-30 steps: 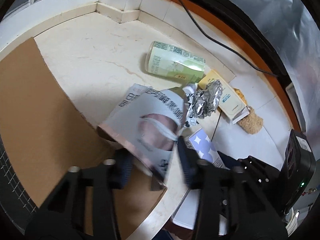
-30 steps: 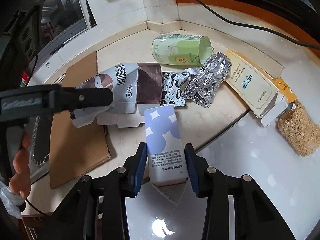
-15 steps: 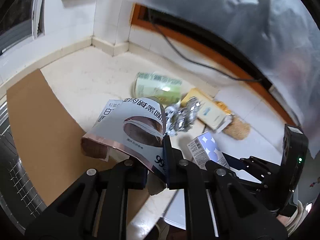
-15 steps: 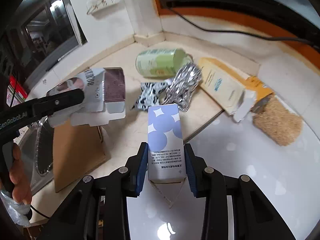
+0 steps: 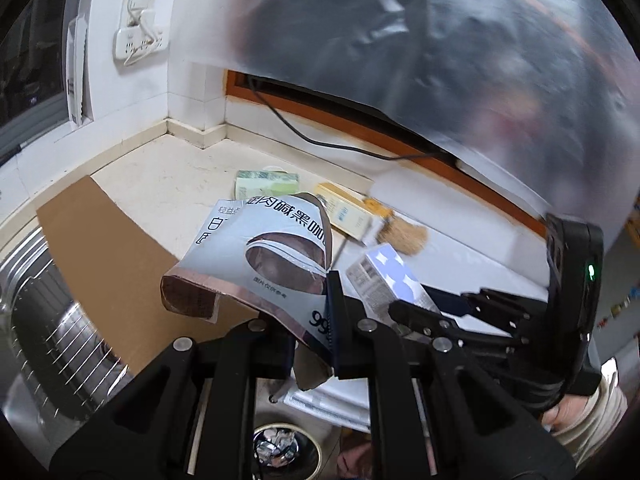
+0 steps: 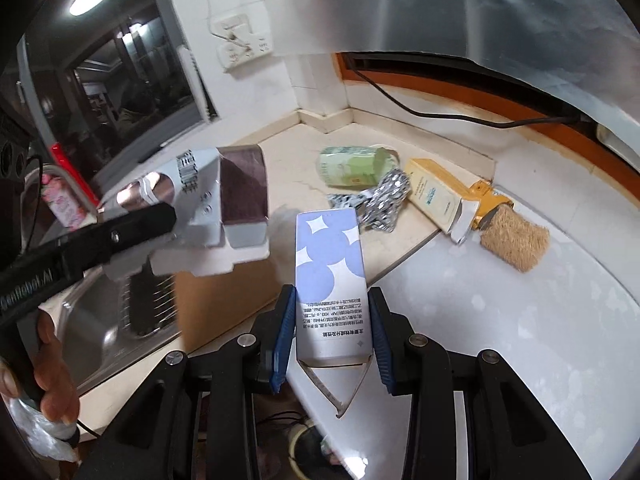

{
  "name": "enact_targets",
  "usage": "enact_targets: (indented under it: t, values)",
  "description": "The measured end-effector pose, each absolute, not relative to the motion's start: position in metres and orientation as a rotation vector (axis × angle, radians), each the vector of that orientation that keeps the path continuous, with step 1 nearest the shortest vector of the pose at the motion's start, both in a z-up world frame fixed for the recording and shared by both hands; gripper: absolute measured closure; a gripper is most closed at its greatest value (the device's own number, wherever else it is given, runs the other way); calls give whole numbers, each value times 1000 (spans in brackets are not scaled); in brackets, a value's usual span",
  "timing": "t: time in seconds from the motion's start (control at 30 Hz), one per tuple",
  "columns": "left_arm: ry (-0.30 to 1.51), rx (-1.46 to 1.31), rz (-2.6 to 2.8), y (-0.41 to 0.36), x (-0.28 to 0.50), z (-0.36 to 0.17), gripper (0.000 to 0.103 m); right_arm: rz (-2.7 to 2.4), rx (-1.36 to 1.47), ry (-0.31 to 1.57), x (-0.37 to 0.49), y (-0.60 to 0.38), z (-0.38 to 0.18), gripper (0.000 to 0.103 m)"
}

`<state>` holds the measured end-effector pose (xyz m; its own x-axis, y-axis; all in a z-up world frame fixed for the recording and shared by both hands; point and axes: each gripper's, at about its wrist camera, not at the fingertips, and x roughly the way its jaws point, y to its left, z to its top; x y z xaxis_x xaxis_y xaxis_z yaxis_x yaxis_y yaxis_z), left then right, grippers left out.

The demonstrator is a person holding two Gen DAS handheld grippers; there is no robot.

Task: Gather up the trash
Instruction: 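Carry the box and wrapper down to the floor bin with both tools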

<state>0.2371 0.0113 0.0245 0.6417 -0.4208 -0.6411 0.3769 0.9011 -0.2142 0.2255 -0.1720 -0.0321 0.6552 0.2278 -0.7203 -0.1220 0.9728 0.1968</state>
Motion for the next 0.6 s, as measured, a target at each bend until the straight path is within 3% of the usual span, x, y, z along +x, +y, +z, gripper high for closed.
enact_targets:
  t: [0.3, 0.6]
  values:
    - [737, -13, -497, 17, 124, 37, 93, 273, 154, 862, 143, -155, -21, 68]
    - [752, 38, -470, 24, 30, -18, 93, 313, 146, 908, 57, -134, -64, 68]
